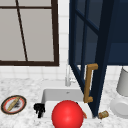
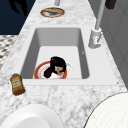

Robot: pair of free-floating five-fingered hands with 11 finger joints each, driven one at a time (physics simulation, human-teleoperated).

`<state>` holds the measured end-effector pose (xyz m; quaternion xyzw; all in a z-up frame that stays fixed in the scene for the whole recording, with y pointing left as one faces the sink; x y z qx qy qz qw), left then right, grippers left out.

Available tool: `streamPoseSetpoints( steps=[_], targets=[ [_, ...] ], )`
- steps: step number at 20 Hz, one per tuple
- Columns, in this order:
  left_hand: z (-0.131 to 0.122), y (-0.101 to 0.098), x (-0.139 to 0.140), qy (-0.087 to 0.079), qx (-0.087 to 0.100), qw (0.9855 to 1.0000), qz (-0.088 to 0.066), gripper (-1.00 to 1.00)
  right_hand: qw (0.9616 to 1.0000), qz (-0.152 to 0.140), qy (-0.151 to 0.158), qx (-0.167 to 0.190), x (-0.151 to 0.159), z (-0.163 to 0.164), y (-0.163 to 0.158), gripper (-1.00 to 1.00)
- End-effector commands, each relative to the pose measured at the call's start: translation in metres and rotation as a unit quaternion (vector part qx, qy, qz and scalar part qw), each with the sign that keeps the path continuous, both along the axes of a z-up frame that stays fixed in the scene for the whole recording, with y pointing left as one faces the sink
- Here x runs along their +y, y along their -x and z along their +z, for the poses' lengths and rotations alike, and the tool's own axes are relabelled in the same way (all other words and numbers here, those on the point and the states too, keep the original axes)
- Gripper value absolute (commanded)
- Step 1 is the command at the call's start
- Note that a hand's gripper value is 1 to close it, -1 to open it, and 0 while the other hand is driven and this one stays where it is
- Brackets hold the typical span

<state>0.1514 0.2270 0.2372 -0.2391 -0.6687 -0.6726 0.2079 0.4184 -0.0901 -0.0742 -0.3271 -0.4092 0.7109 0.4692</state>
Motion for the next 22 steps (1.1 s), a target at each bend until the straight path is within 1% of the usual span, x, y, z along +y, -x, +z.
streamPoseSetpoints(
  steps=[1, 4, 7, 10, 14, 18, 22],
  targets=[
    [0.0, 0.0, 0.0, 0.0, 0.0, 1.0, 0.0, 0.0, 0.9999, -0.008, 0.0, 0.014, 0.0, 0.0, 0.0, 1.0],
    [0.0, 0.0, 0.0, 0.0, 0.0, 1.0, 0.0, 0.0, 0.9991, -0.024, -0.002, 0.034, -0.003, 0.02, -0.014, 1.0],
    [0.0, 0.0, 0.0, 0.0, 0.0, 1.0, 0.0, 0.0, 0.9982, -0.039, -0.002, 0.046, -0.004, 0.03, -0.021, 1.0],
    [0.0, 0.0, 0.0, 0.0, 0.0, 1.0, 0.0, 0.0, 0.9975, -0.05, -0.001, 0.051, -0.005, 0.043, -0.027, 1.0],
    [0.0, 0.0, 0.0, 0.0, 0.0, 1.0, 0.0, 0.0, 0.997, -0.058, 0.0, 0.052, -0.012, 0.079, -0.027, 1.0],
    [0.0, 0.0, 0.0, 0.0, 0.0, 1.0, 0.0, 0.0, 0.9961, -0.075, -0.002, 0.047, -0.018, 0.111, -0.025, 1.0],
    [0.0, 0.0, 0.0, 0.0, 0.0, 1.0, 0.0, 0.0, 0.9957, -0.079, -0.003, 0.049, -0.028, 0.143, -0.025, 1.0]
  ],
)
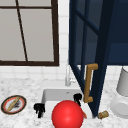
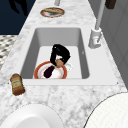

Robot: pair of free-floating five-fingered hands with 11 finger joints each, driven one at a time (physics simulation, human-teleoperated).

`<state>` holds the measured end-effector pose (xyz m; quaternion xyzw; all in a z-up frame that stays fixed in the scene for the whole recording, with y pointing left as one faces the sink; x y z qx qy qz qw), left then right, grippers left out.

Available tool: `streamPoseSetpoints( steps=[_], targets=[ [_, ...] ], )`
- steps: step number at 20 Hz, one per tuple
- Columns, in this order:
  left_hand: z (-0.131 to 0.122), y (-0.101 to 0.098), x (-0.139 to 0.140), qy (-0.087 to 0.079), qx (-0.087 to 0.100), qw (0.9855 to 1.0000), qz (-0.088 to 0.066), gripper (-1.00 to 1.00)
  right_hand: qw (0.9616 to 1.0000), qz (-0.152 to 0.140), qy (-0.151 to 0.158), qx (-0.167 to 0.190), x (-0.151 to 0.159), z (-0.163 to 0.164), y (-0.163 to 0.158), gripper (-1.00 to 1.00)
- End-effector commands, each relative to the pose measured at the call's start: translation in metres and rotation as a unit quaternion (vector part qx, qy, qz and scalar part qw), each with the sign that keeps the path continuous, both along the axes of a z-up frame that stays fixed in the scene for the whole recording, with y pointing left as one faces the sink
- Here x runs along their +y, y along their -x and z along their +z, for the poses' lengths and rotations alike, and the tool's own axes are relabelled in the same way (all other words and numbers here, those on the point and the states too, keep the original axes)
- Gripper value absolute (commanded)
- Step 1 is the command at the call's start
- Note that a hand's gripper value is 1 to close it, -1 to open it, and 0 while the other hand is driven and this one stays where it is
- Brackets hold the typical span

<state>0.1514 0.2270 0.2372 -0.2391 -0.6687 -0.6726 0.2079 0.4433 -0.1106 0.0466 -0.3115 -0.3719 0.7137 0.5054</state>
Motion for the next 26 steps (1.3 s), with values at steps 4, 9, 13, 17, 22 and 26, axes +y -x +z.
streamPoseSetpoints(
  steps=[4, 9, 13, 17, 22, 26],
  targets=[
    [0.0, 0.0, 0.0, 0.0, 0.0, 1.0, 0.0, 0.0, 0.9987, -0.049, -0.011, 0.006, -0.018, 0.056, 0.0, 1.0],
    [0.0, 0.0, 0.0, 0.0, 0.0, 1.0, 0.0, 0.0, 0.9986, -0.048, -0.014, 0.017, -0.034, 0.092, 0.002, 1.0],
    [0.0, 0.0, 0.0, 0.0, 0.0, 1.0, 0.0, 0.0, 0.9987, -0.044, -0.013, 0.024, -0.048, 0.117, 0.003, 1.0],
    [0.0, 0.0, 0.0, 0.0, 0.0, 1.0, 0.0, 0.0, 0.9985, -0.045, -0.015, 0.027, -0.063, 0.142, 0.006, 1.0],
    [0.0, 0.0, 0.0, 0.0, 0.0, 1.0, 0.0, 0.0, 0.9986, -0.042, -0.013, 0.028, -0.081, 0.172, 0.007, 1.0],
    [0.0, 0.0, 0.0, 0.0, 0.0, 1.0, 0.0, 0.0, 0.999, -0.033, -0.014, 0.027, -0.098, 0.194, 0.007, 1.0]
  ],
)
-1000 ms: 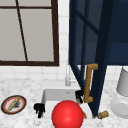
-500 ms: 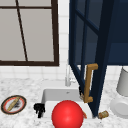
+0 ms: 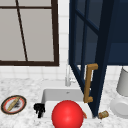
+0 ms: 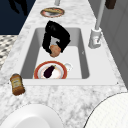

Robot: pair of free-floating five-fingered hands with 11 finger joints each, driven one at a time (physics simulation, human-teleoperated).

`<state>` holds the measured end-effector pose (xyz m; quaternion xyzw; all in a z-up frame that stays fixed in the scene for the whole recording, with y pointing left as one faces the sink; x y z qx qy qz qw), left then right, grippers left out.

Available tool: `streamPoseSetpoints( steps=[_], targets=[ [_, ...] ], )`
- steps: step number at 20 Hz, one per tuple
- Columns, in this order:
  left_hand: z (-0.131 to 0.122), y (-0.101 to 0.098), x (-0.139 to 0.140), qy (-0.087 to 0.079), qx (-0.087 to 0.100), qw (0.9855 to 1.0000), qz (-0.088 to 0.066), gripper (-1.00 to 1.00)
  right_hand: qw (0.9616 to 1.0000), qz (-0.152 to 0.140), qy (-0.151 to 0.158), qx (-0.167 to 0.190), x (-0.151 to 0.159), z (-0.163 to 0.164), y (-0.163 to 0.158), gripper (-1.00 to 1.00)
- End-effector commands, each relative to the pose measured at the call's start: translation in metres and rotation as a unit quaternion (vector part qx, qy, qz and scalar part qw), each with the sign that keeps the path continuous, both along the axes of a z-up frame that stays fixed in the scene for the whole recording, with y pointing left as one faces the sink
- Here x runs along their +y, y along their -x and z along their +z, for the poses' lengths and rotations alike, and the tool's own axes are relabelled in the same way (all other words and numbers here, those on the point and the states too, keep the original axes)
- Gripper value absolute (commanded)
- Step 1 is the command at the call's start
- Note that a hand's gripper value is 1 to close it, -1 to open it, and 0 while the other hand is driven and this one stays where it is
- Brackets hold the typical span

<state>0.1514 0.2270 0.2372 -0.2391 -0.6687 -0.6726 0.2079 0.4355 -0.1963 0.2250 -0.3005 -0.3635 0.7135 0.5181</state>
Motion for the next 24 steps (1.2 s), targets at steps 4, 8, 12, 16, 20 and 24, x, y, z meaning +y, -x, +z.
streamPoseSetpoints(
  steps=[4, 8, 12, 16, 20, 24],
  targets=[
    [0.0, 0.0, 0.0, 0.0, 0.0, 1.0, 0.0, 0.0, 0.9994, -0.031, -0.012, 0.012, -0.03, 0.038, 0.001, 1.0],
    [0.0, 0.0, 0.0, 0.0, 0.0, 1.0, 0.0, 0.0, 0.9988, -0.046, -0.01, 0.008, -0.044, 0.056, 0.002, 1.0],
    [0.0, 0.0, 0.0, 0.0, 0.0, 1.0, 0.0, 0.0, 0.9989, -0.045, -0.007, 0.005, -0.061, 0.073, 0.005, 1.0],
    [0.0, 0.0, 0.0, 0.0, 0.0, 1.0, 0.0, 0.0, 0.9988, -0.049, -0.003, 0.003, -0.078, 0.088, 0.006, 1.0],
    [0.0, 0.0, 0.0, 0.0, 0.0, 1.0, 0.0, 0.0, 0.9971, -0.076, 0.006, 0.0, -0.084, 0.086, 0.005, 1.0],
    [0.0, 0.0, 0.0, 0.0, 0.0, 1.0, 0.0, 0.0, 0.9939, -0.107, 0.026, -0.006, -0.089, 0.082, 0.004, 1.0]
  ],
)
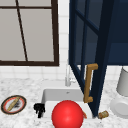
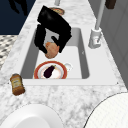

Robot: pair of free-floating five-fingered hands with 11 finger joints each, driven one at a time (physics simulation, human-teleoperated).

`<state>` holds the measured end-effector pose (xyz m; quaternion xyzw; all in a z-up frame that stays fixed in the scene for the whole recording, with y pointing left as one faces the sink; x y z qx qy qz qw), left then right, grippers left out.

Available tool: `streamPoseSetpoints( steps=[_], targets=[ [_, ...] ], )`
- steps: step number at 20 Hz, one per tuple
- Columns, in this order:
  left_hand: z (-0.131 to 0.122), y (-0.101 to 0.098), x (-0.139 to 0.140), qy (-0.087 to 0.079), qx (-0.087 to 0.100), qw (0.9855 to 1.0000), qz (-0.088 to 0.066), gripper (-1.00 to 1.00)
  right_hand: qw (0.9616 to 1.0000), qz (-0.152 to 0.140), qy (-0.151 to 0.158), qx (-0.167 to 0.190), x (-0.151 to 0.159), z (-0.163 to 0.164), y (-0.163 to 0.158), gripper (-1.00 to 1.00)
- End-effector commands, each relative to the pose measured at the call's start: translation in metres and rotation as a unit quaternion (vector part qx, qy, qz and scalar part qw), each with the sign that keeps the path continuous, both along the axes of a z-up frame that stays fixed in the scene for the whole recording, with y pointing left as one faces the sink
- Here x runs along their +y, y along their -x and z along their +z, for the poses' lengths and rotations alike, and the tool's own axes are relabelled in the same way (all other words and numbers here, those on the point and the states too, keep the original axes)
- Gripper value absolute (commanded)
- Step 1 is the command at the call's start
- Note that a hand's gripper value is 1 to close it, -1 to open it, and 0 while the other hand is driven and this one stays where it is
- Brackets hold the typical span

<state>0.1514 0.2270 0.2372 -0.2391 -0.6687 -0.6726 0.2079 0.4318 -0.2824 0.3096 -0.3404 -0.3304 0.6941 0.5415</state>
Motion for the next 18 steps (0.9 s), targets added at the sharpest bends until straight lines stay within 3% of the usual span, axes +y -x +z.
streamPoseSetpoints(
  steps=[1, 10, 18],
  targets=[
    [0.0, 0.0, 0.0, 0.0, 0.0, 1.0, 0.0, 0.0, 0.9981, -0.062, 0.0, 0.0, -0.004, -0.004, 0.0, 1.0],
    [0.0, 0.0, 0.0, 0.0, 0.0, 1.0, 0.0, 0.0, 0.9942, -0.104, 0.027, -0.007, -0.022, -0.007, 0.0, 1.0],
    [0.0, 0.0, 0.0, 0.0, 0.0, 1.0, 0.0, 0.0, 0.9967, -0.076, 0.027, -0.006, -0.063, -0.007, 0.008, 1.0]
  ],
)
